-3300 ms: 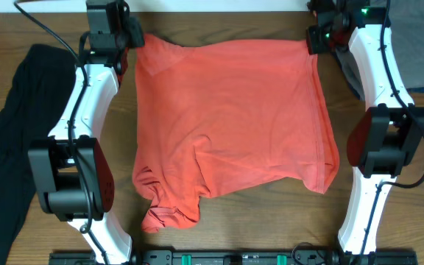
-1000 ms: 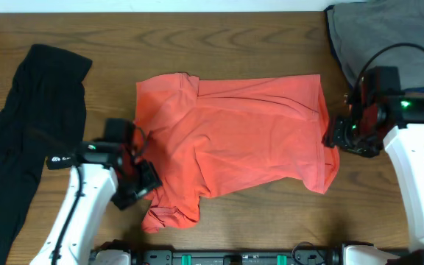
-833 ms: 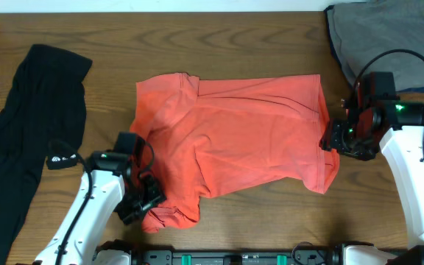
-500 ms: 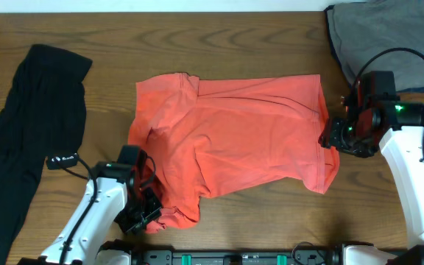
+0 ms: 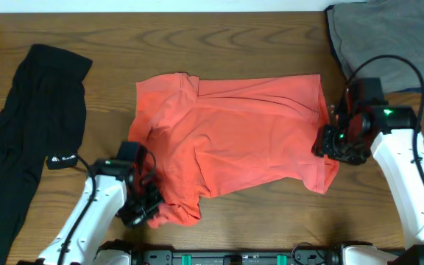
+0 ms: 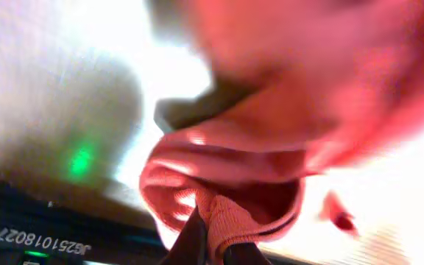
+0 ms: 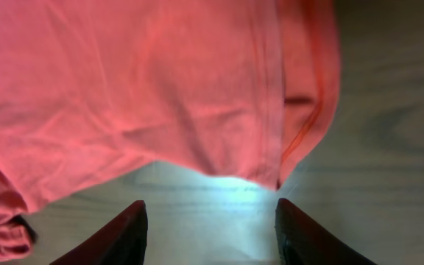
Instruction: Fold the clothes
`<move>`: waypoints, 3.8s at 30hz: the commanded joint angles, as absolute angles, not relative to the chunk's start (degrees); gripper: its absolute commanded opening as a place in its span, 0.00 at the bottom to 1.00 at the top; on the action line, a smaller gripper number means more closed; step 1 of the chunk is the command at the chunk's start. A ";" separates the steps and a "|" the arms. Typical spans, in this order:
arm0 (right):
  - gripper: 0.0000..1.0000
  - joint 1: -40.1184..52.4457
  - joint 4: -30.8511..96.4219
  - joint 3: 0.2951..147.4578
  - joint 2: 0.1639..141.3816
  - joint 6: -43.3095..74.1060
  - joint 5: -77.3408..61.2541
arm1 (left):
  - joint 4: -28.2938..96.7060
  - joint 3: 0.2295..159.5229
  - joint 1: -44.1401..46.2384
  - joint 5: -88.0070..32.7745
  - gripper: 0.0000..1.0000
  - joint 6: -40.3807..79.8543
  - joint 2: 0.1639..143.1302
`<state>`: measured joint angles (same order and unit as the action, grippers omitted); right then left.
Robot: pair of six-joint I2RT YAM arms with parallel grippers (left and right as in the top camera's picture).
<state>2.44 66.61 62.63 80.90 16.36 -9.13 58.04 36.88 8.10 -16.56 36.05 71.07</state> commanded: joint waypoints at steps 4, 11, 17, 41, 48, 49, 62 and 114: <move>0.48 5.08 66.63 55.61 79.94 21.28 -15.09 | 61.93 52.38 8.21 -11.49 0.06 29.98 67.02; 0.41 9.91 60.77 48.21 79.94 22.24 -16.38 | 62.81 59.86 8.05 -7.84 0.06 28.10 63.24; 0.39 12.51 56.66 43.92 79.96 25.26 -9.06 | 63.92 61.36 8.05 -3.44 0.06 28.05 59.99; 0.57 10.90 53.06 40.84 84.01 26.35 -2.94 | 65.12 63.90 4.38 10.13 0.06 26.70 56.10; 0.55 10.90 48.80 40.86 87.70 27.00 -2.98 | 65.30 63.90 3.11 10.13 0.06 26.57 56.34; 0.54 10.90 48.73 40.86 88.88 26.98 -2.98 | 65.32 63.90 3.11 10.11 0.06 26.57 56.49; 0.01 10.76 54.04 42.37 89.23 30.46 -4.14 | 66.26 64.86 3.11 10.13 0.06 25.47 57.21; 0.73 -2.46 27.86 62.92 97.27 11.38 -9.89 | 15.86 69.95 3.31 0.43 0.84 15.27 97.58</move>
